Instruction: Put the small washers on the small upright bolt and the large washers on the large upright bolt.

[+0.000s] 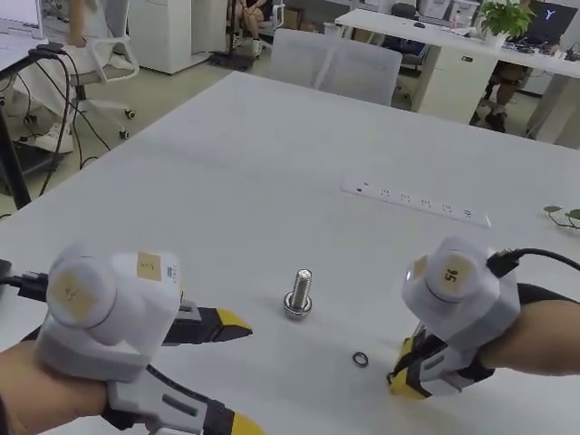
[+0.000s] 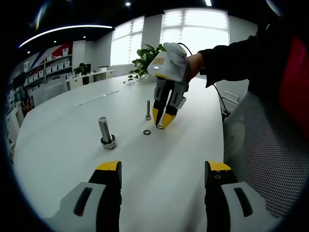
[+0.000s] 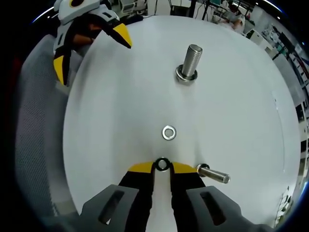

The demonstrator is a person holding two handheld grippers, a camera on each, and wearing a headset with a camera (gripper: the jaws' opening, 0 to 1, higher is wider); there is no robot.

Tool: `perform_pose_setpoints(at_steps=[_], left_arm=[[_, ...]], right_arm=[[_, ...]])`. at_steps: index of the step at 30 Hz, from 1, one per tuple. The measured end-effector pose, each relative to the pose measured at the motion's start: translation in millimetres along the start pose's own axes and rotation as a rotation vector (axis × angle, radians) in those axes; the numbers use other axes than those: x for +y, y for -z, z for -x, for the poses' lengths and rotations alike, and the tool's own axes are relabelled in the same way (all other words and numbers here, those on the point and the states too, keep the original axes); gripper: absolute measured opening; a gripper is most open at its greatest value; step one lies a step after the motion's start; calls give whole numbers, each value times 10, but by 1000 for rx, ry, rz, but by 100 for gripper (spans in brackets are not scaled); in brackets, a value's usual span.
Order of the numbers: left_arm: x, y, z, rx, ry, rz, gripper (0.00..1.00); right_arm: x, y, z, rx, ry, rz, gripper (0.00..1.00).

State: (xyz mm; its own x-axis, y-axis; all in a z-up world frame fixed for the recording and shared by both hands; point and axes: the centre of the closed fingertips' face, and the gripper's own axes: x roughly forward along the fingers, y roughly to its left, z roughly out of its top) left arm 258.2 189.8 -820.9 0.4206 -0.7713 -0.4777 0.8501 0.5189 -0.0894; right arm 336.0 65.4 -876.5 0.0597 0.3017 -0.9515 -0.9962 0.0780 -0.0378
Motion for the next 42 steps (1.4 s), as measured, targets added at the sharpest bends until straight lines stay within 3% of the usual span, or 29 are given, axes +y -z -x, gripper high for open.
perform_pose_setpoints(at_steps=[15,26,42], left_arm=[[4,-12,4,-2,0,0,69],[-2,-20,-4,-4,4,-1,69],[-18,-36,-17,-6,11,-6,69]], right_arm=[[-10,25,15,9,3,-8,14],[-4,192,71,36,6,-31,14],[18,289,115,39,10,-59,14]])
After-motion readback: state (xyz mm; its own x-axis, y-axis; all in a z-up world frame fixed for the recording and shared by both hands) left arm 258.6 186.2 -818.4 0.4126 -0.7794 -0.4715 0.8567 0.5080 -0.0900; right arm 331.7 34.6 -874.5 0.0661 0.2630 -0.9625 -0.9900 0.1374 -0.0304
